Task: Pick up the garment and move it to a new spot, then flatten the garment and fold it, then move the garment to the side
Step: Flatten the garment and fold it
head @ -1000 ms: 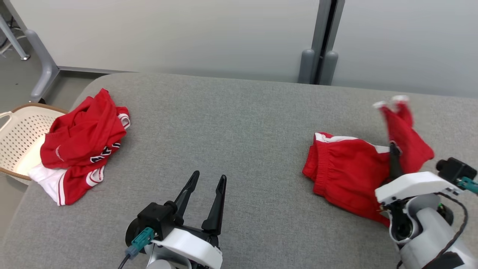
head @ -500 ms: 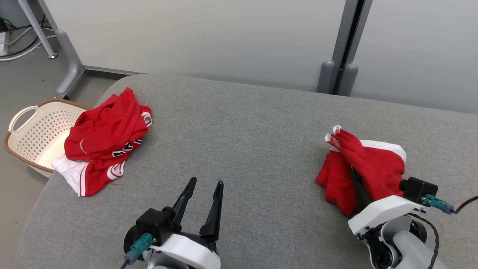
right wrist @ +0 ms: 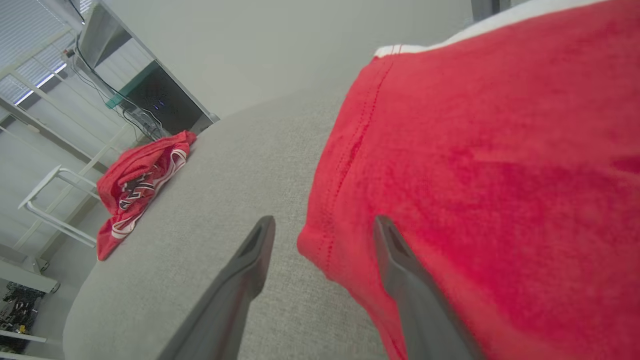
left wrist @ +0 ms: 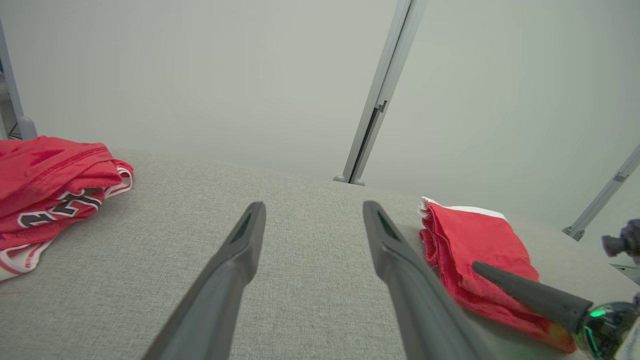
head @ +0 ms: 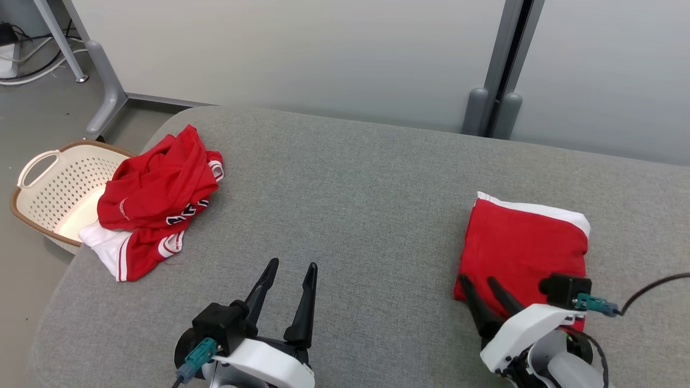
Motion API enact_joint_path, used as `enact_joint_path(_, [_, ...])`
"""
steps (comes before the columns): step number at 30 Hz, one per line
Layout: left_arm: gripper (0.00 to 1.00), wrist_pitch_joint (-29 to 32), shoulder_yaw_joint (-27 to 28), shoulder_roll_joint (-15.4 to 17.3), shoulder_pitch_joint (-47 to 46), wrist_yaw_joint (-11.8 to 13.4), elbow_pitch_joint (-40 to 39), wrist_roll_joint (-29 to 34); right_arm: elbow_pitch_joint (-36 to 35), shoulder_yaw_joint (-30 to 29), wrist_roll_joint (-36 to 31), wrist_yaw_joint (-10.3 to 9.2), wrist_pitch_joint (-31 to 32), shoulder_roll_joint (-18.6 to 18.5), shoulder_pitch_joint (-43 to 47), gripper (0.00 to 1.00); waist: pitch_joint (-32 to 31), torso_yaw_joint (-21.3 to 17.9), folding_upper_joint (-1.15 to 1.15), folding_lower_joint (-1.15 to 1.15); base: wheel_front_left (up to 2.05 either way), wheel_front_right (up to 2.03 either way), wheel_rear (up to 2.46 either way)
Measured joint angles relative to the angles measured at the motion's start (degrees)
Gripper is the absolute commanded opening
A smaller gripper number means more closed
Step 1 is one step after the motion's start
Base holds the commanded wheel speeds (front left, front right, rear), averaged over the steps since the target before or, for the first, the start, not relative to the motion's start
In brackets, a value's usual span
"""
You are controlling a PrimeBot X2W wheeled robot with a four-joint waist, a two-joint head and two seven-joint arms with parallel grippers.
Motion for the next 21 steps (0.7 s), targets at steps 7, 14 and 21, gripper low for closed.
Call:
enact_joint_path(7, [1.0, 0.0, -0.2, 0.0, 0.0, 0.0, -0.2, 0.0, 2.9, 3.4, 3.1, 0.0, 5.1, 0.6, -0.7, 1.0, 0.3, -0.4, 0.0, 0.0, 0.0, 0.0, 0.0])
enact_joint_path(14, [1.0, 0.0, 0.9, 0.0, 0.6, 0.5, -1.7, -0.5, 0.6, 3.8, 1.5, 0.0, -2.5, -1.4, -2.6, 1.0, -0.4, -3.0, 0.0, 0.0, 0.0, 0.0, 0.0])
enact_joint_path(21, [1.0, 0.0, 4.2, 0.0, 1.5, 1.0, -4.6, 0.6, -4.9, -6.7, -15.2, 0.0, -5.1, -6.0, -1.2, 1.0, -1.4, -7.5, 0.0, 0.0, 0.0, 0.0, 0.0])
